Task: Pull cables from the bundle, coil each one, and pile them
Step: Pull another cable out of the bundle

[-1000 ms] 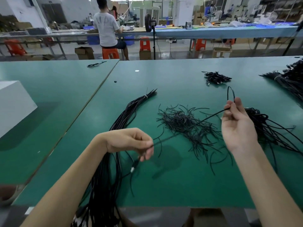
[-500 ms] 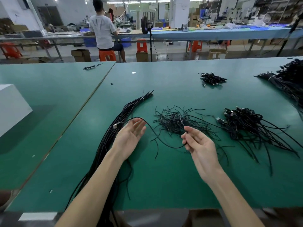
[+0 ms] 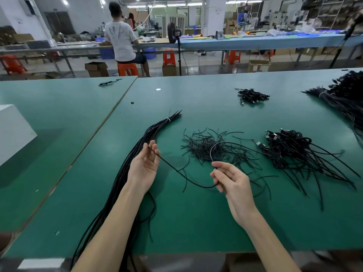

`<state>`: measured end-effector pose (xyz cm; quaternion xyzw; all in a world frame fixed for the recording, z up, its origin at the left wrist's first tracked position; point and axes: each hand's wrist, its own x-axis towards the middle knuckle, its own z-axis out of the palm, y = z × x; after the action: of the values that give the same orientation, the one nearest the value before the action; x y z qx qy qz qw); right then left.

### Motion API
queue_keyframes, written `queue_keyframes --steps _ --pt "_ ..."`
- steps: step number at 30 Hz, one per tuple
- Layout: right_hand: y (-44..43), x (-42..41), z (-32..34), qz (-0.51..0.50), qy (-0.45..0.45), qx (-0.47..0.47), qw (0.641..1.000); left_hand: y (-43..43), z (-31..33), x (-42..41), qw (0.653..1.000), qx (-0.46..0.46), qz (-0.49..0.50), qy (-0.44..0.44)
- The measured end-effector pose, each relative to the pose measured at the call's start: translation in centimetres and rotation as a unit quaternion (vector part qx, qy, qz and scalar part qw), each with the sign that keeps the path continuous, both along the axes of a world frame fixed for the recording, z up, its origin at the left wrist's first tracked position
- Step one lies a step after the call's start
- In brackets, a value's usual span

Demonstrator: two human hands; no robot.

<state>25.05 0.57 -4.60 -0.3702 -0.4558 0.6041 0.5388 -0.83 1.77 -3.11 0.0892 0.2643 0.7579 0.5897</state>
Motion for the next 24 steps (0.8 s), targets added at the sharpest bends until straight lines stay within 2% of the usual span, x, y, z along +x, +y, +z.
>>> queue_keyframes --steps 11,18,24 --pt "-0.03 0.1 0.03 0.001 -0.006 -0.004 1.0 -0.54 0.24 -0.06 0.991 0.05 -0.128 -0.006" --pt "-0.09 0.07 -0.02 0.002 -0.015 -0.002 1.0 -0.5 0.25 0.11 0.991 0.07 -0.113 -0.002" --pt "-0.14 0.05 -0.02 0.006 -0.021 -0.003 1.0 -0.72 0.42 -0.01 0.984 0.081 -0.16 0.007"
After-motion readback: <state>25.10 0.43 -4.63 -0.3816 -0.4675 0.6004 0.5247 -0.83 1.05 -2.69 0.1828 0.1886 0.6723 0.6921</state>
